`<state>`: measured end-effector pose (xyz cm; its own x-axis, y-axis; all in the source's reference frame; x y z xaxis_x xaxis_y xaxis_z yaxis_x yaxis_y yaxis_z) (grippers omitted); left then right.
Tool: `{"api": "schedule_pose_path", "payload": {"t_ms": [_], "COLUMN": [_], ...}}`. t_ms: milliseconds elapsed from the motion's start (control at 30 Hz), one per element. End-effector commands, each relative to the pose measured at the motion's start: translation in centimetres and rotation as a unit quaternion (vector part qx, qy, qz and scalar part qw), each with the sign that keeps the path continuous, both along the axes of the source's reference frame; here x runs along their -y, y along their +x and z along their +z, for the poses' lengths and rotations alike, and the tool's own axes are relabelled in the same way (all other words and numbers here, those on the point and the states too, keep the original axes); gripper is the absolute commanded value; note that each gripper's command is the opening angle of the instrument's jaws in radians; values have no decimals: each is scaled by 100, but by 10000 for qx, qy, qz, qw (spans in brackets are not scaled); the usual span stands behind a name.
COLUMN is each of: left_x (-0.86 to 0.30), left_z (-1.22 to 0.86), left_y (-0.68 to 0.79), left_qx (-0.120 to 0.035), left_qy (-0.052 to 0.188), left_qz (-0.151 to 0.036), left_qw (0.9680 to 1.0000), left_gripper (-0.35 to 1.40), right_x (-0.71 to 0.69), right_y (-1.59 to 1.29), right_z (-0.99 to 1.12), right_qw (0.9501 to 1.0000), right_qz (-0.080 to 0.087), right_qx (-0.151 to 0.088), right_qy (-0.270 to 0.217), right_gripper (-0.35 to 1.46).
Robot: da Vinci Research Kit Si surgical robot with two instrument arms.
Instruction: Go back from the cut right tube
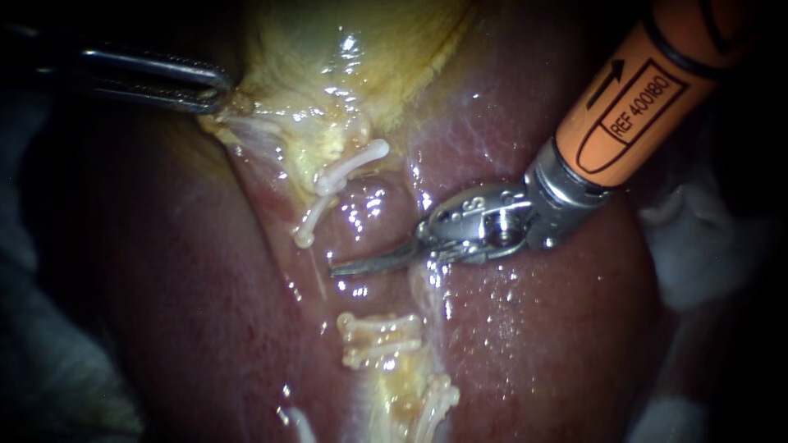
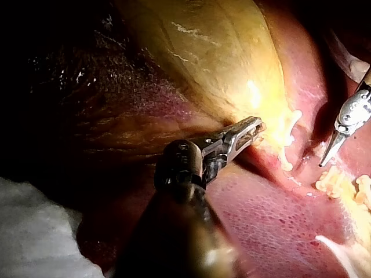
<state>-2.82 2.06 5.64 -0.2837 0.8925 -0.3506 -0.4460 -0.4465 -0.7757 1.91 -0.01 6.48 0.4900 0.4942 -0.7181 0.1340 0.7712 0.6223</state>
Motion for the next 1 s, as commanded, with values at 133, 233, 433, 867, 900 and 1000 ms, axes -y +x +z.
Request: {"api": "schedule_pose_path", "payload": {"t_ms": [133, 233, 433, 867, 900, 1000], "left_x": [0, 0, 0, -2, -2, -2], "left_z": [0, 0, 0, 3, 3, 3], "left_y": [0, 0, 0, 1, 1, 1], "left_qx": [1, 1, 1, 2, 2, 3], "left_qy": [-5, -5, -5, -6, -7, -7], "left_qz": [-4, -4, -3, 0, 0, 0], "left_qw": [10000, 10000, 10000, 10000, 10000, 10000], "left_gripper": [-35, -35, -35, -35, -35, -35], "right_x": [2, 1, 3, 8, 6, -2], "right_y": [2, 8, 10, -66, -71, -88], "right_z": [-1, 0, 1, -42, -48, -66], "right_qw": [9999, 9995, 9995, 9869, 9861, 9832], "right_qz": [114, 202, 209, 919, 871, 710], "right_qx": [-126, -243, -239, 481, 595, 983], "right_qy": [4, 27, 14, -1239, -1288, -1367], "right_gripper": [81, 126, 134, 145, 143, 133]}}
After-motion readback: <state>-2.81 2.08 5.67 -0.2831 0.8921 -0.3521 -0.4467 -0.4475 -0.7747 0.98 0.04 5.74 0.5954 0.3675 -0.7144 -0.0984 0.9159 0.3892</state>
